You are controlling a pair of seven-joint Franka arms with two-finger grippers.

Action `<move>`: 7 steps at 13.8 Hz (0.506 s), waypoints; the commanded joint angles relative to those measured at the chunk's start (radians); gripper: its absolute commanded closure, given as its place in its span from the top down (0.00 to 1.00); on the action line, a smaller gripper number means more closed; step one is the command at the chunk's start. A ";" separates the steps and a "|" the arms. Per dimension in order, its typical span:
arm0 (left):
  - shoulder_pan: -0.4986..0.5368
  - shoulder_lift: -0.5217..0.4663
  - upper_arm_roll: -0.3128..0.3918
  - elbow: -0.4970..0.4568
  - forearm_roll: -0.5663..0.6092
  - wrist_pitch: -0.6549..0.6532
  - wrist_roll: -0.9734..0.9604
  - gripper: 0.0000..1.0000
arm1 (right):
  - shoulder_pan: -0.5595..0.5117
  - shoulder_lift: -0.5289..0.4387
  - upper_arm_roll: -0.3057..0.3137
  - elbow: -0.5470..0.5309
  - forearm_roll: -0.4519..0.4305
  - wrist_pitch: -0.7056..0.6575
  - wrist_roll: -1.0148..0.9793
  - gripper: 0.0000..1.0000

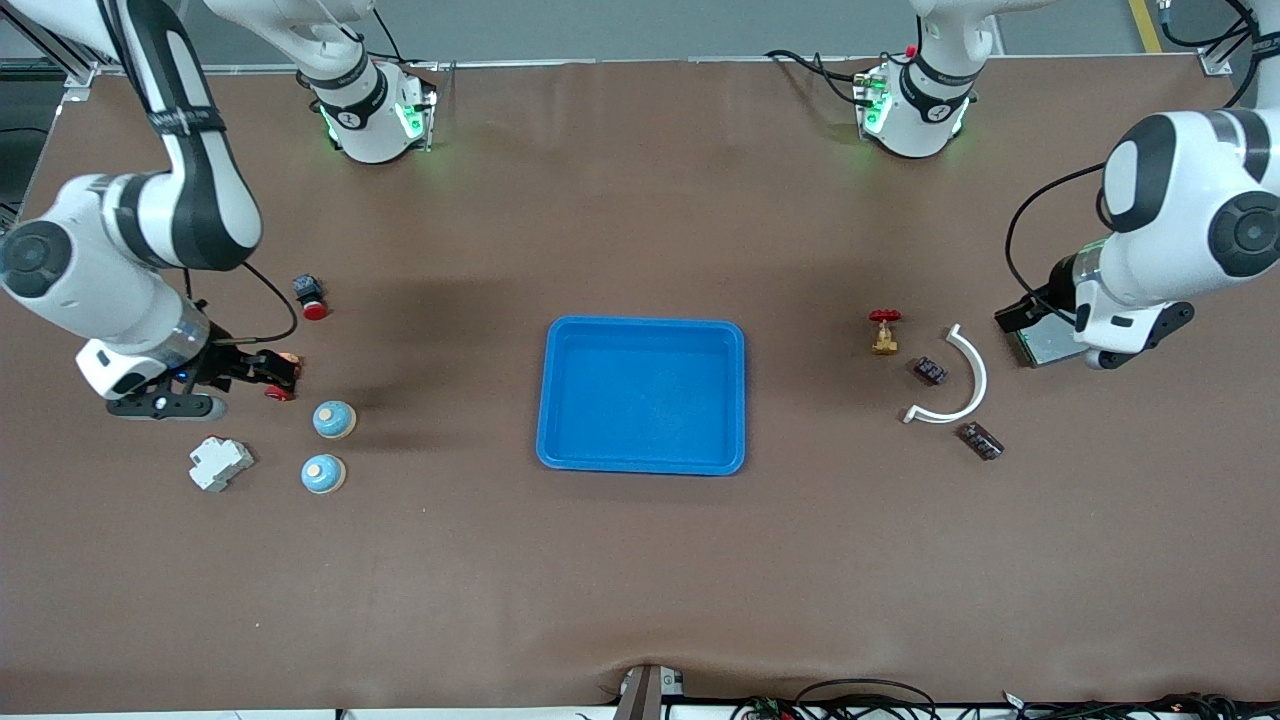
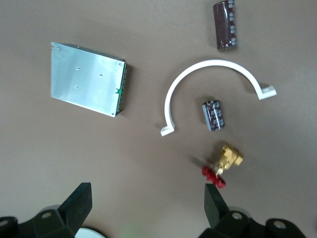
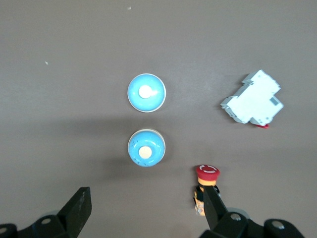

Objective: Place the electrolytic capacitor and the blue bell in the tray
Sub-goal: 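Grasp the blue bell with the right gripper while the left gripper grasps the capacitor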

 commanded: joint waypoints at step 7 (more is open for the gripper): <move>-0.028 0.173 -0.039 -0.074 -0.002 0.317 -0.364 1.00 | 0.027 0.252 -0.001 -0.050 -0.009 0.325 -0.005 1.00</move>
